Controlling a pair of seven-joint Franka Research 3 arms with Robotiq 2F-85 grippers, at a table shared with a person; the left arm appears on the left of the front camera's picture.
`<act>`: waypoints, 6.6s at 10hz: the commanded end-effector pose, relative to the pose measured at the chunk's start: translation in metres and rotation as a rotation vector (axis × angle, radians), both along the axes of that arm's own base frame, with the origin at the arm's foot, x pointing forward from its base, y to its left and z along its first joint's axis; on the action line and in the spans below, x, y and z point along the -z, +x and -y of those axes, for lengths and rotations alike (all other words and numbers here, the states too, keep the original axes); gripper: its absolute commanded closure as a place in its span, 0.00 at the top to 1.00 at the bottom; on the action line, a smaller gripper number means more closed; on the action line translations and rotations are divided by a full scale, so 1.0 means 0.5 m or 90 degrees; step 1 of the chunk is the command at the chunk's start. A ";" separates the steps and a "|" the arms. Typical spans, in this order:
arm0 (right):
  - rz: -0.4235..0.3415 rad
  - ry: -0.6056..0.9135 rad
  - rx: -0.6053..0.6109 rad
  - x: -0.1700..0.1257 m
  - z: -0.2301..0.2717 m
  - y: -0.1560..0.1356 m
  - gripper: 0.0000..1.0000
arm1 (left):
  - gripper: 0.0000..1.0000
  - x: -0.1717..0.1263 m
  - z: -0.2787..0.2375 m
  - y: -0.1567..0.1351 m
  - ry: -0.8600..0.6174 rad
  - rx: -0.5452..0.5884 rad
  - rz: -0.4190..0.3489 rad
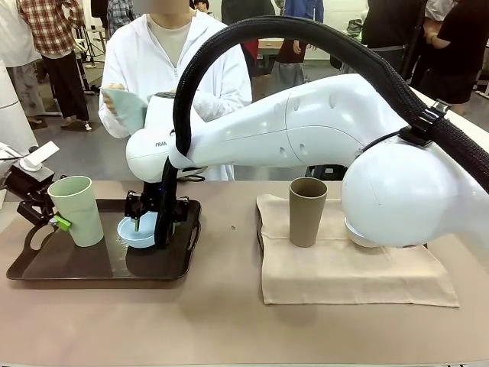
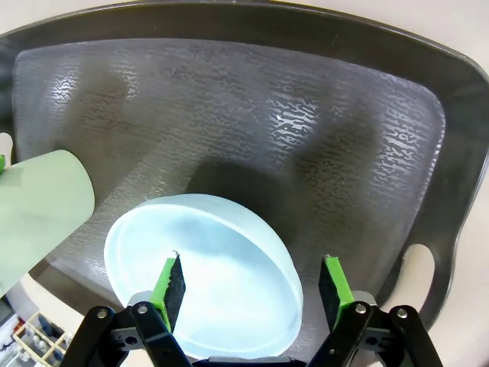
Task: Set up a tray with a mat and arrange the tableware.
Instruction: Pick up the Picnic Bowl and Reusable plastic cup from the Handle tray in front of the human's position and hold them in the air, then place the Picnic Bowl and Reusable plastic cup back onto the Handle tray in front of the human's position.
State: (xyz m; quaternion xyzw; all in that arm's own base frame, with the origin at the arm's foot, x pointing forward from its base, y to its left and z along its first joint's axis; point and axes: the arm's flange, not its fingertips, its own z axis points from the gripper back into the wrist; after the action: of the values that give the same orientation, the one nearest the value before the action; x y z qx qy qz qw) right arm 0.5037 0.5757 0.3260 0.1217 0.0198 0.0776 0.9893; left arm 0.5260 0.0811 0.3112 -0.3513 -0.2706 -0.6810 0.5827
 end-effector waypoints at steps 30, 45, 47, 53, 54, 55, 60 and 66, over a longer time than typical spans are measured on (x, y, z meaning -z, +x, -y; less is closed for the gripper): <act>0.085 -0.018 0.065 -0.465 0.122 -0.236 0.00 | 0.00 -0.461 -0.074 -0.156 -0.007 0.026 0.123; 0.085 -0.018 0.065 -0.465 0.122 -0.236 0.00 | 0.00 -0.461 -0.074 -0.156 -0.007 0.026 0.123; 0.085 -0.018 0.065 -0.465 0.122 -0.236 0.00 | 0.00 -0.461 -0.074 -0.156 -0.007 0.026 0.123; 0.085 -0.018 0.065 -0.465 0.122 -0.236 0.00 | 0.00 -0.461 -0.074 -0.156 -0.007 0.026 0.123; 0.085 -0.018 0.065 -0.465 0.122 -0.236 0.00 | 0.00 -0.461 -0.074 -0.156 -0.007 0.026 0.123; 0.085 -0.018 0.065 -0.465 0.122 -0.236 0.00 | 0.00 -0.461 -0.074 -0.156 -0.007 0.026 0.123; 0.066 0.006 0.060 -0.423 0.134 -0.203 0.04 | 0.84 -0.409 -0.068 -0.129 -0.026 0.034 0.098; 0.017 0.020 0.024 -0.196 0.113 -0.068 0.04 | 0.84 -0.168 0.018 -0.026 -0.026 0.044 0.057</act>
State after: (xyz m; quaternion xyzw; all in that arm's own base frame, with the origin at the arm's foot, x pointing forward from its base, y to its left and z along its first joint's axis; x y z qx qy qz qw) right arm 0.4649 0.5154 0.4265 0.1203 -0.0068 0.0540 0.9912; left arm 0.5084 0.0738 0.3920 -0.3502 -0.2812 -0.7078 0.5453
